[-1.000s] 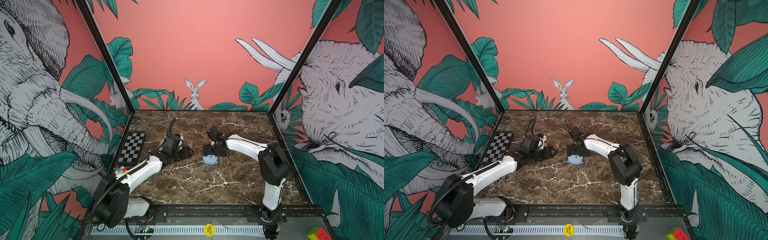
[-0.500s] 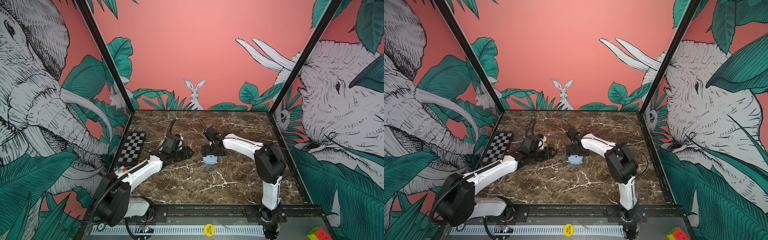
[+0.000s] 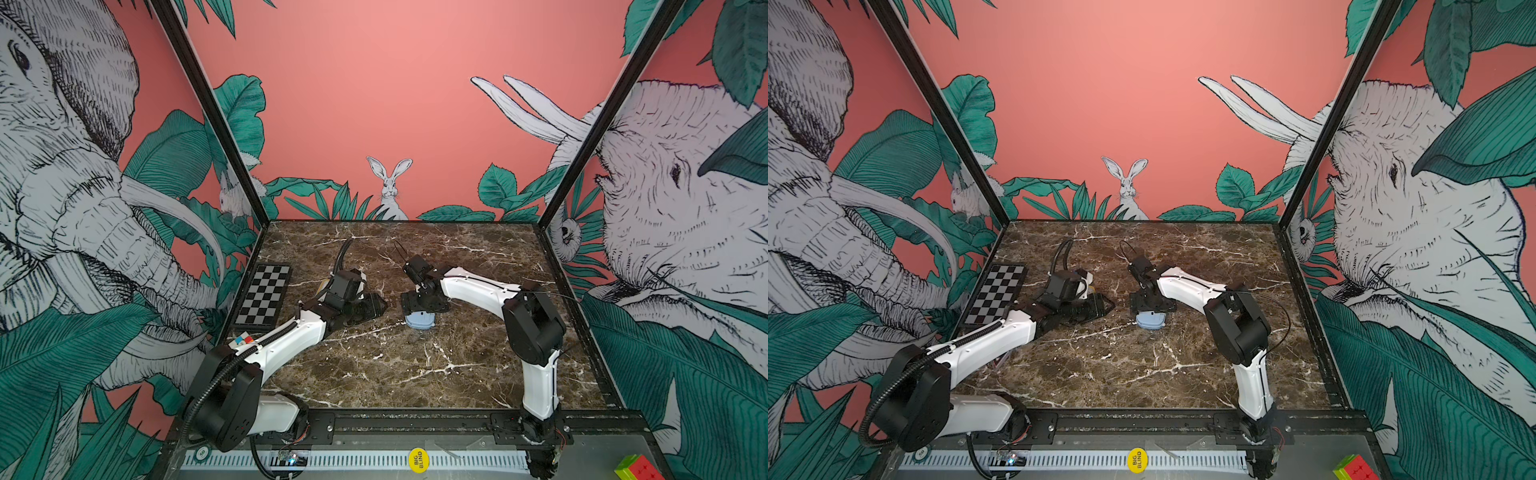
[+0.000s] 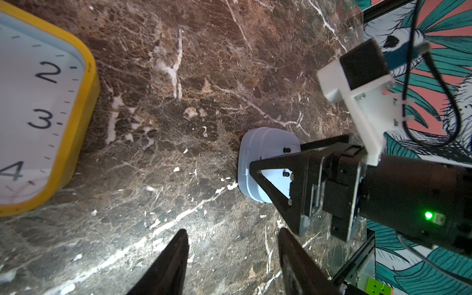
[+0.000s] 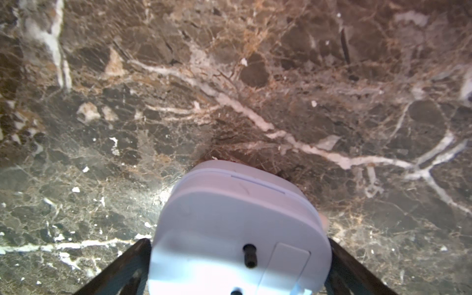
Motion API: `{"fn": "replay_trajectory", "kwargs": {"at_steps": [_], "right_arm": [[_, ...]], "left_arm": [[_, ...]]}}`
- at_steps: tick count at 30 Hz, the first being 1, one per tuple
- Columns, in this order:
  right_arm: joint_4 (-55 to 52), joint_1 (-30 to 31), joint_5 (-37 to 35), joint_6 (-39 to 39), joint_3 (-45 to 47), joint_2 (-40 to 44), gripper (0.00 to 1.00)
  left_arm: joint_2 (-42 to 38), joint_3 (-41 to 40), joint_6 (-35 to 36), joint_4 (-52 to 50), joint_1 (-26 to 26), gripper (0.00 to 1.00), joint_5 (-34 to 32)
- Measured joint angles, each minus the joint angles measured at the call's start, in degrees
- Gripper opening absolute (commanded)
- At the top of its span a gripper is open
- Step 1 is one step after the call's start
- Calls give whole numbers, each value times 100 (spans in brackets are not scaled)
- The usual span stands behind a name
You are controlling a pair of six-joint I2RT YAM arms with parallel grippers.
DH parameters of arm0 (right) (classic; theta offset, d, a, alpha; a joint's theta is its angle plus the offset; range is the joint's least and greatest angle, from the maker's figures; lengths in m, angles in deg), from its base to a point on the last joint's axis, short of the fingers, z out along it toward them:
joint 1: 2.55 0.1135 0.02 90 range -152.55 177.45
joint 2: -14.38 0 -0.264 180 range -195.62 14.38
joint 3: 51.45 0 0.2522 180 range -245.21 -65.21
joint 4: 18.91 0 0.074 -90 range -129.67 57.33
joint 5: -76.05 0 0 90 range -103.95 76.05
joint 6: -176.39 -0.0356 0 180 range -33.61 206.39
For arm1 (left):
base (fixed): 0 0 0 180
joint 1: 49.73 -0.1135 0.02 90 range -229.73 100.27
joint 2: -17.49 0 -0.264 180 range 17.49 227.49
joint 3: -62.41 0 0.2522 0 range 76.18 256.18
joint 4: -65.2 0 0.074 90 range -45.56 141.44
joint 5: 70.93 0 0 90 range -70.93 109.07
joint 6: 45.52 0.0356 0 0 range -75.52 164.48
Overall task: Insert the battery into the alarm
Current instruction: Adjust the alarm at the center of the board.
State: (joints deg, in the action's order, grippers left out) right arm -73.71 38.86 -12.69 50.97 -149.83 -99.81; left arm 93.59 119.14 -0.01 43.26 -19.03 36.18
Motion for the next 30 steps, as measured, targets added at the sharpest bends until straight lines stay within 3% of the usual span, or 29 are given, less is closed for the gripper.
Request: {"fn": "replay_trajectory", "kwargs": {"at_steps": [4, 7, 25, 30], "right_arm": [[-4, 0, 26, 9, -4, 0, 92], [-2, 0, 37, 7, -7, 0, 99], [-208, -11, 155, -57, -149, -107, 99], [-205, -17, 179, -52, -153, -103, 90]], "left_arm": [[52, 0, -92, -2, 0, 59, 4], [72, 0, -177, -2, 0, 60, 7], [192, 0, -597, 136, 0, 60, 190], [264, 0, -702, 240, 0, 61, 240]]}}
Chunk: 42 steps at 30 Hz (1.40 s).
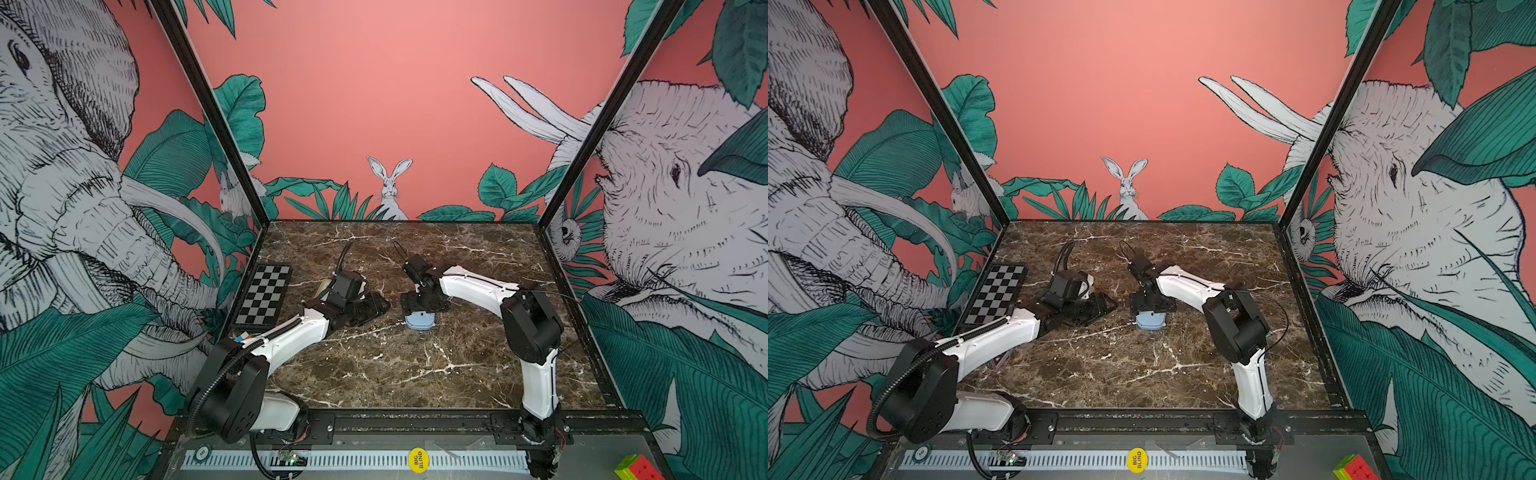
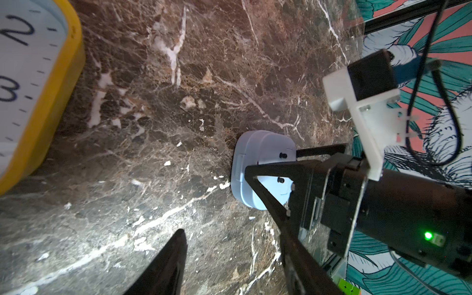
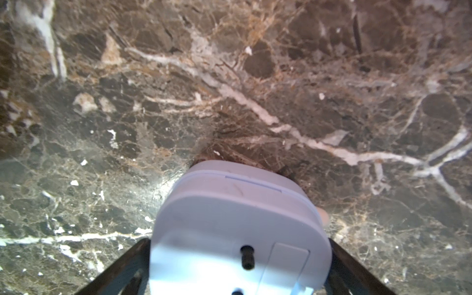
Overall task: Insert the battery into the alarm
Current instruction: Adjust the alarm at the center of the board.
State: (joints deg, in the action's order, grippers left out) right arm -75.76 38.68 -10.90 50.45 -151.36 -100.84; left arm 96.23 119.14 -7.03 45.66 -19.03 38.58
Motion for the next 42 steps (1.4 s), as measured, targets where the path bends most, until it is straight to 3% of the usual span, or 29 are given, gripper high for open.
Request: {"fn": "replay_trajectory", "kwargs": {"at_steps": [11, 28, 42], "right_arm": [[439, -4, 452, 101, 459, 356, 77], [1698, -459, 2358, 979, 1268, 719, 74], [1847, -616, 3056, 1246, 1281, 625, 72]], "left_arm": [[442, 46, -243, 101, 0, 64, 157], [1196, 444, -568, 380, -79, 72, 664], [1764, 490, -1071, 1084, -127, 67, 1266]]}}
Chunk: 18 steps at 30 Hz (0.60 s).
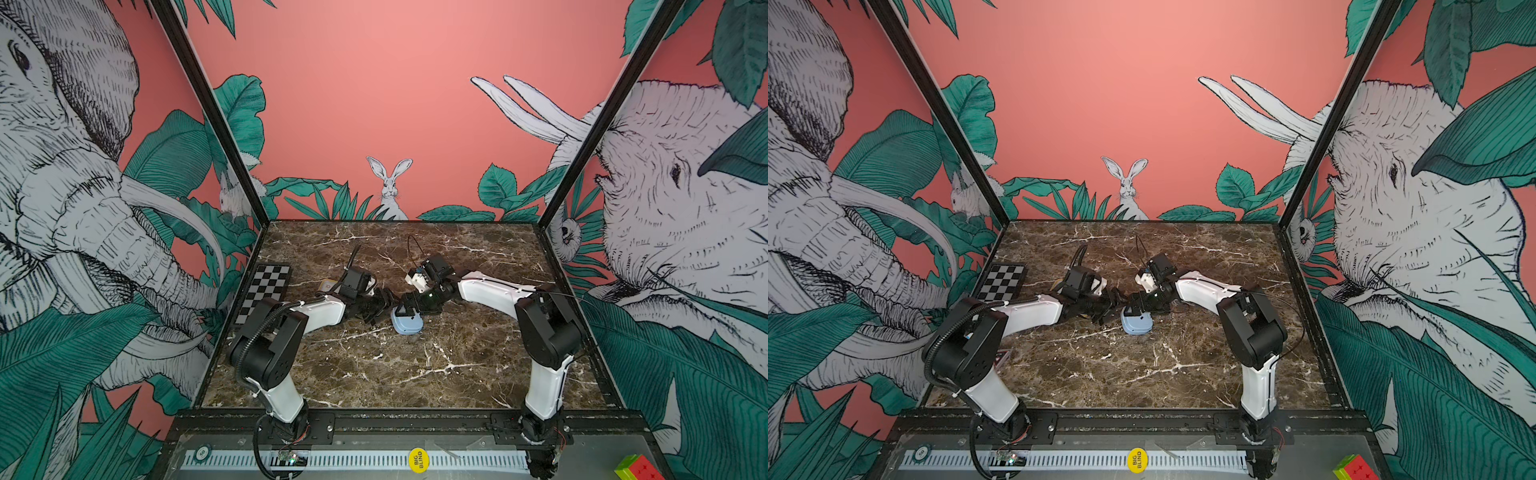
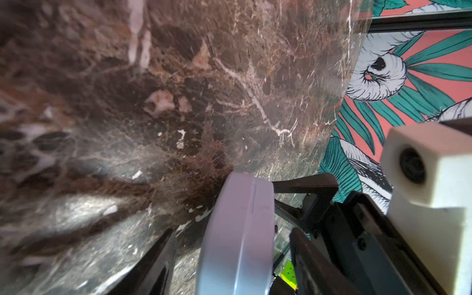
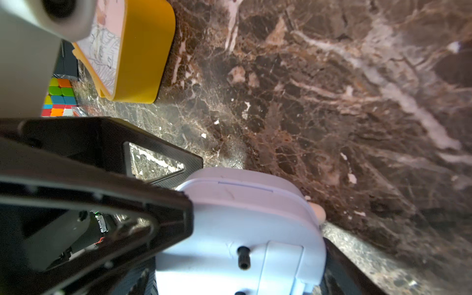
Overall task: Insert the battery into the alarm
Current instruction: Adjust the alarm at the center of the board.
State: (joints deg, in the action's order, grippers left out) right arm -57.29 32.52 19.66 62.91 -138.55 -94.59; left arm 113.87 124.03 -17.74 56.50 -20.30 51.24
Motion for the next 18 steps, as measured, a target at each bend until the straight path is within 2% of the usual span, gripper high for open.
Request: {"fn": "replay_trajectory", "kwargs": {"at_steps": [9, 18], "right_arm": [[44, -44, 181, 9, 0, -52, 72], [70, -114, 308, -52, 0, -70, 73]], "left_arm": [[7, -83, -181, 210, -9, 45, 33], [37, -188, -267, 448, -39, 31, 120]]}}
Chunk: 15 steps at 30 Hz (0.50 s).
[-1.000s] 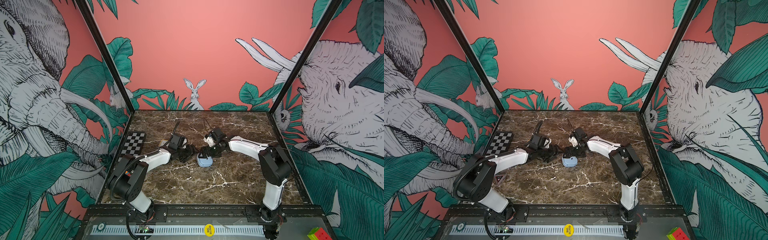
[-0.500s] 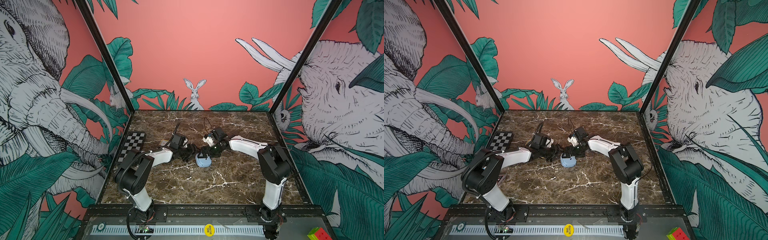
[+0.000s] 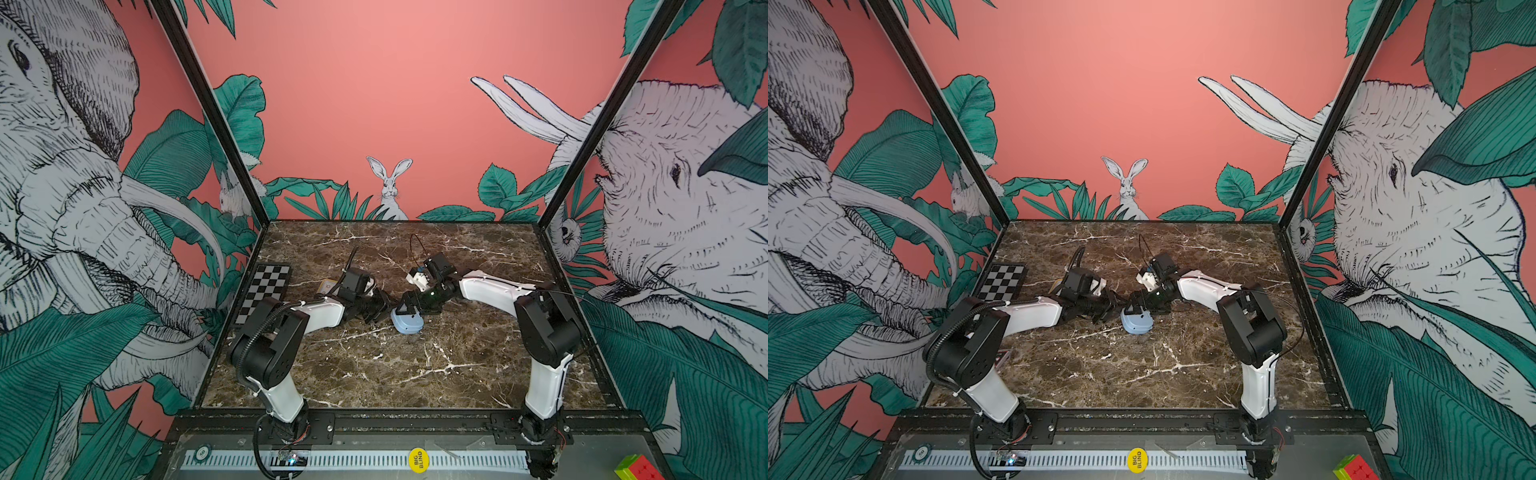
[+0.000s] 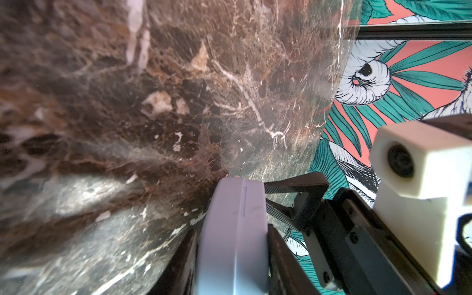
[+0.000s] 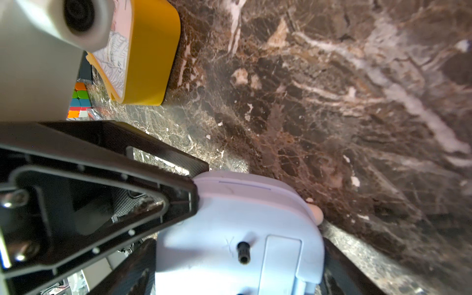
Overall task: Insert the battery into the alarm
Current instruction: Adjust the alarm at the center of the board.
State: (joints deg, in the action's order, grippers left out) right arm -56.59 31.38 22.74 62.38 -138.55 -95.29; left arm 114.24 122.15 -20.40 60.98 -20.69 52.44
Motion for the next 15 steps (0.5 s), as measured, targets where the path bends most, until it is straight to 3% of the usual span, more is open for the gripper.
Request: {"fn": "replay_trajectory", "kwargs": {"at_steps": [8, 15], "right_arm": [[26, -26, 46, -2, 0, -11, 82], [337, -57, 42, -50, 186, 55, 98]], "left_arm": [[0, -7, -7, 26, 0, 27, -9], [-2, -7, -39, 66, 0, 26, -20]]}}
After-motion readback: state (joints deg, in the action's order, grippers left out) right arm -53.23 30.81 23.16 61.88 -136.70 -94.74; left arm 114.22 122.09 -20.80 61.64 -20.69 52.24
